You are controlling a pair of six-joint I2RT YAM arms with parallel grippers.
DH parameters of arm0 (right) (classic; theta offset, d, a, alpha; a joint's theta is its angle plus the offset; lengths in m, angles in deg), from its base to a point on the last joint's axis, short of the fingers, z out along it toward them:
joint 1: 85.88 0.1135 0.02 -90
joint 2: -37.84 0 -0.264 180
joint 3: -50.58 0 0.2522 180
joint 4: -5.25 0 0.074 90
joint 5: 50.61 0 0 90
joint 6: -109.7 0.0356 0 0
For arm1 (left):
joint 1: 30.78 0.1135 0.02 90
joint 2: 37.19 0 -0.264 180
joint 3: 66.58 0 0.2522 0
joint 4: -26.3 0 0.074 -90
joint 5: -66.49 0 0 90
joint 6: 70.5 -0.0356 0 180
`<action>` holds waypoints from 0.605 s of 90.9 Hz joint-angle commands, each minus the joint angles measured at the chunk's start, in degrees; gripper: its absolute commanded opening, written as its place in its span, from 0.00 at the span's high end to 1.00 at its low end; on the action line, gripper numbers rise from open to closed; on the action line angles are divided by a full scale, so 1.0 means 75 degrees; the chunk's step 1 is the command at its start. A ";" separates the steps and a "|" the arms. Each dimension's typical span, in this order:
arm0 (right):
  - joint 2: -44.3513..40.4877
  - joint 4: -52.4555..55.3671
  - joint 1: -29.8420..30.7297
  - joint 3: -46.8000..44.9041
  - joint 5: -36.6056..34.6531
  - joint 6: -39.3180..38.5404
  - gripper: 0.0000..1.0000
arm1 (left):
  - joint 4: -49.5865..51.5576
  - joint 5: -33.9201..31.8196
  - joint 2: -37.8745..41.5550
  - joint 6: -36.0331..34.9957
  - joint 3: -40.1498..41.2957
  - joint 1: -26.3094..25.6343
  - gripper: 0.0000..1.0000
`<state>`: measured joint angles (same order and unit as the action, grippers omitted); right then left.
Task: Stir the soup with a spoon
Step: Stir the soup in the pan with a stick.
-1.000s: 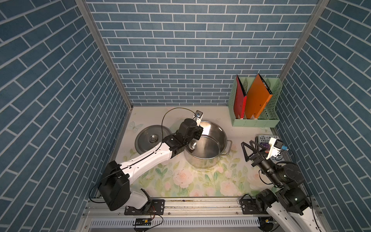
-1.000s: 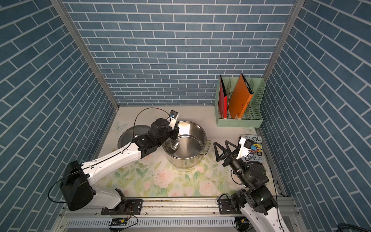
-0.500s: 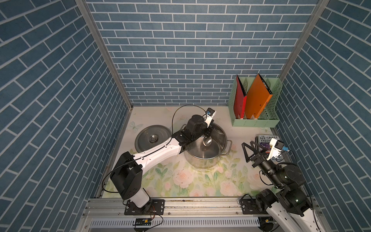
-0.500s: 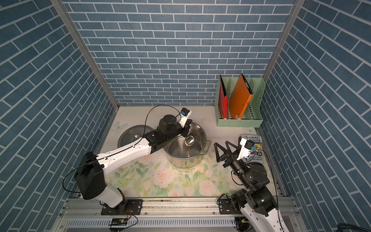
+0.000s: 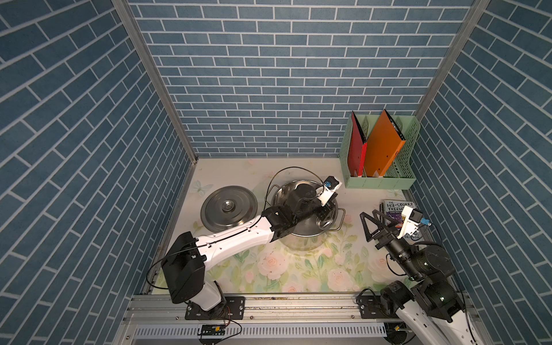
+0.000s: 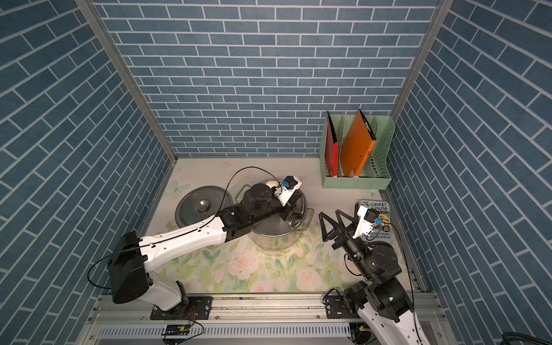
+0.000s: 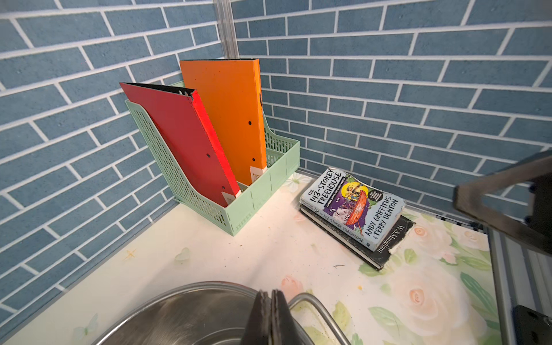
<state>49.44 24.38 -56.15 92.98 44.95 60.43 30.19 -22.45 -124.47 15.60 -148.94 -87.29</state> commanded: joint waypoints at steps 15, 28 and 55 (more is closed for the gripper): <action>-0.0043 -0.0203 0.0028 -0.0131 -0.0006 0.0161 0.00 | 0.0503 -0.0695 0.1425 0.0255 0.1163 -0.0078 1.00; 0.0032 -0.0449 0.0031 -0.0270 0.0051 0.0258 0.00 | 0.1111 -0.1605 0.1936 0.0242 0.1559 -0.0029 1.00; 0.0153 -0.0519 0.0030 -0.0244 0.0103 0.0265 0.01 | 0.1245 -0.2294 0.2335 0.0515 0.1823 0.0843 1.00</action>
<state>50.47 22.76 -56.15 90.93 45.23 61.48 39.70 -36.09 -107.80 18.55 -135.48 -83.24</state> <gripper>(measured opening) 0.995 0.080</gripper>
